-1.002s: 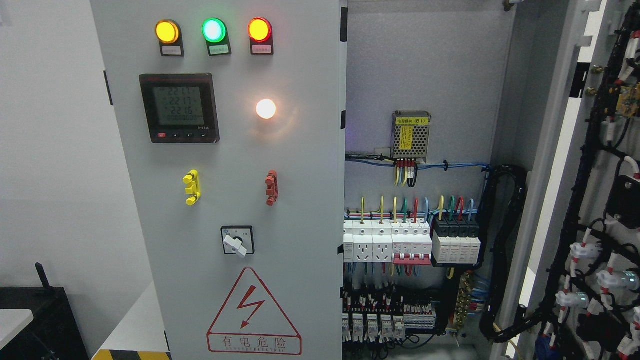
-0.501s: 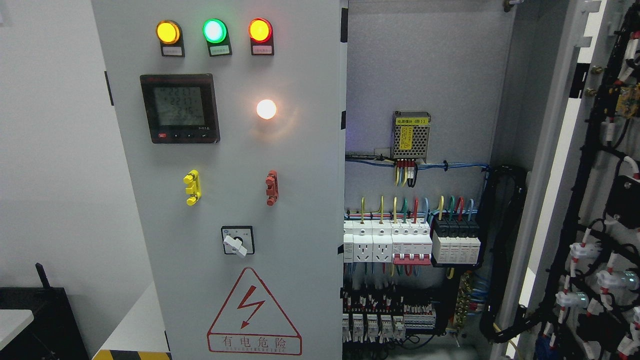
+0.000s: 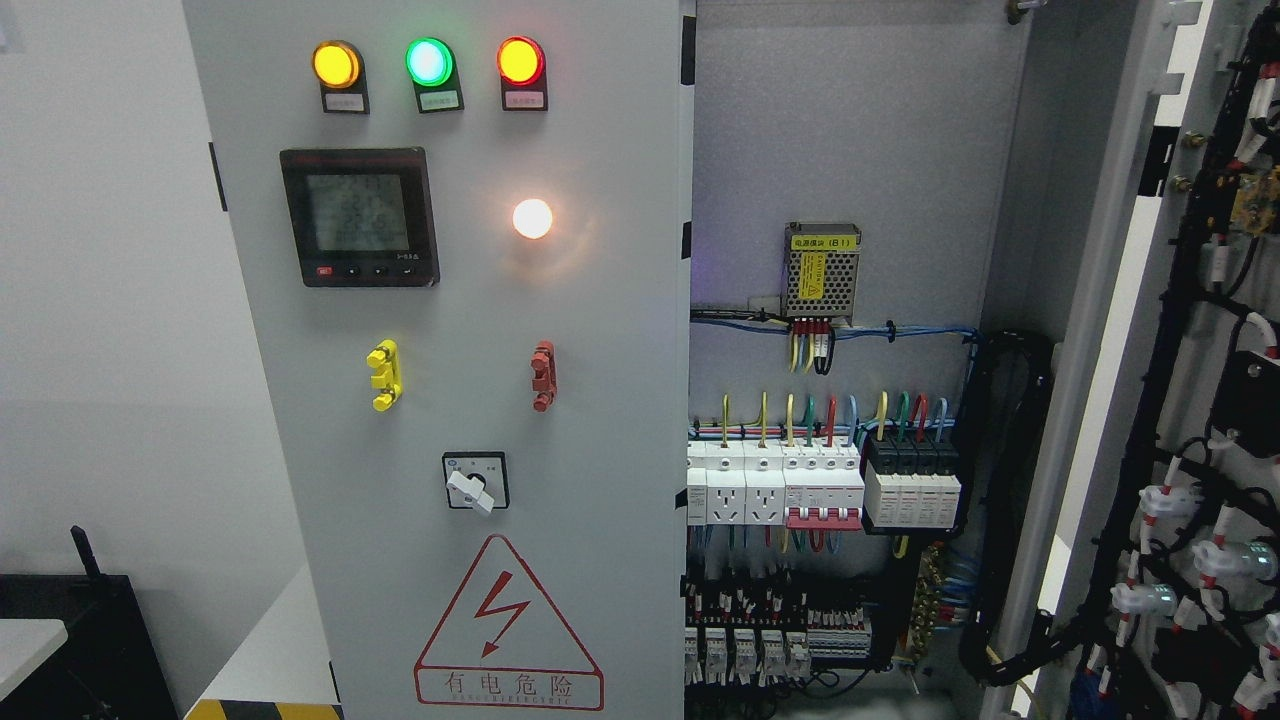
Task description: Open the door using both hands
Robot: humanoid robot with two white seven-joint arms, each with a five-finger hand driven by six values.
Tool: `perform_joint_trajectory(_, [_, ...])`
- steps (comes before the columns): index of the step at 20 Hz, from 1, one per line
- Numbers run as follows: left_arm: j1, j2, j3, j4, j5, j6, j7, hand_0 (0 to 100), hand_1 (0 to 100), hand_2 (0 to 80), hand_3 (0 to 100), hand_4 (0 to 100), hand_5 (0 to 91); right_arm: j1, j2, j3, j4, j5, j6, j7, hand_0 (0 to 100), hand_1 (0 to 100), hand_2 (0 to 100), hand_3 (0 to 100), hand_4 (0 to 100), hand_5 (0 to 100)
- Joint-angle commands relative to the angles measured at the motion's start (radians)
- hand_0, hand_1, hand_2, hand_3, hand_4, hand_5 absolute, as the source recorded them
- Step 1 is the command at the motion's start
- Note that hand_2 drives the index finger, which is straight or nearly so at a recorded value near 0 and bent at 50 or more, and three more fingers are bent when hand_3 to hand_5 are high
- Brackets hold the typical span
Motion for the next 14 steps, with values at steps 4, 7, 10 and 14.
perform_joint_trajectory(4, [-0.135, -0.284, 0.079, 0.735, -0.053, -0.12, 0.003, 0, 0, 0.0, 0, 0, 0.0, 0.0, 0.0, 0.0, 0.0, 0.0, 0.0, 0.0, 38, 0, 0, 0, 0, 0])
perform_joint_trajectory(7, [-0.2, -0.33, 0.073, 0.911, -0.076, -0.134, 0.005, 0, 0, 0.0, 0, 0, 0.0, 0.0, 0.0, 0.0, 0.0, 0.0, 0.0, 0.0, 38, 0, 0, 0, 0, 0])
perform_joint_trajectory(10, [-0.22, -0.391, 0.082, 1.007, -0.166, -0.136, 0.01, 0, 0, 0.0, 0, 0, 0.0, 0.0, 0.001, 0.0, 0.0, 0.0, 0.0, 0.0, 38, 0, 0, 0, 0, 0])
perform_joint_trajectory(14, [-0.218, -0.427, 0.086, 1.047, -0.278, -0.136, 0.037, 0, 0, 0.0, 0, 0, 0.0, 0.0, 0.001, 0.0, 0.0, 0.0, 0.0, 0.0, 38, 0, 0, 0, 0, 0])
